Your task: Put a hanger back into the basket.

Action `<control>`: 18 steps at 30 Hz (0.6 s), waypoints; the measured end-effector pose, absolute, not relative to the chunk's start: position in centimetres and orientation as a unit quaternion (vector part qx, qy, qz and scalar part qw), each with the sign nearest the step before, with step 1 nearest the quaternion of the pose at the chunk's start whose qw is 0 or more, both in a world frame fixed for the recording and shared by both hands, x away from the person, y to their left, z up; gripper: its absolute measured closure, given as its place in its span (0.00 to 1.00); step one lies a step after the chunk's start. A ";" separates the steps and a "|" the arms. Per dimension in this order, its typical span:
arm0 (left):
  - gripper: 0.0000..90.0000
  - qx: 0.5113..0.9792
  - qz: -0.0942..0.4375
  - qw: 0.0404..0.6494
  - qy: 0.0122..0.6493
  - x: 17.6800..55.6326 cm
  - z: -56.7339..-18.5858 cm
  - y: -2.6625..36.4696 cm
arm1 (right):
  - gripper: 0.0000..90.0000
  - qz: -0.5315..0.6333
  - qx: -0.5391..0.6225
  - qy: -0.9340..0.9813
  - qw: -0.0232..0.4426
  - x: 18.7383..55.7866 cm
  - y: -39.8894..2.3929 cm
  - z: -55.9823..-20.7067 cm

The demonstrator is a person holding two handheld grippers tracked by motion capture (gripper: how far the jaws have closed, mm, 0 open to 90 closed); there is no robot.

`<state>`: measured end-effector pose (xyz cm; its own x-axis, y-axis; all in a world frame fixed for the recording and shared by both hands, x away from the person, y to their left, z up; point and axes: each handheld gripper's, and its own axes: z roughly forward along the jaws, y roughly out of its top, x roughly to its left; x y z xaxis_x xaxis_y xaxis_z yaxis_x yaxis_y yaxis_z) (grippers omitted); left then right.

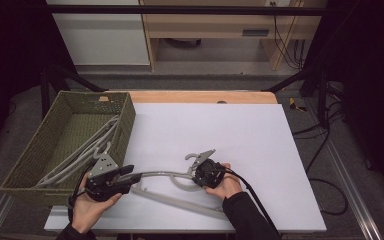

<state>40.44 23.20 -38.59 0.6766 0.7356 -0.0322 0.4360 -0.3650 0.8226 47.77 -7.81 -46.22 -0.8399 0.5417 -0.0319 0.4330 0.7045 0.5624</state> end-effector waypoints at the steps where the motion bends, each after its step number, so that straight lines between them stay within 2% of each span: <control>1: 0.64 0.807 0.173 0.431 0.364 40.5 -38.6 23.2 | 0.92 0.274 0.280 0.914 0.102 47.9 -8.0 -46.1; 12: 0.64 0.808 0.173 0.429 0.365 40.5 -38.7 23.1 | 0.92 0.272 0.433 0.847 0.141 50.4 -10.6 -45.4; 18: 0.64 0.811 0.171 0.425 0.363 40.5 -38.9 23.0 | 0.91 0.271 0.471 0.829 0.131 51.0 -10.8 -46.1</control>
<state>40.49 23.01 -38.93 0.6777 0.7346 -0.0318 0.4438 -0.3741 0.8143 50.96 -10.76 -46.09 -0.5221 0.8521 0.0379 0.7104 0.4098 0.5721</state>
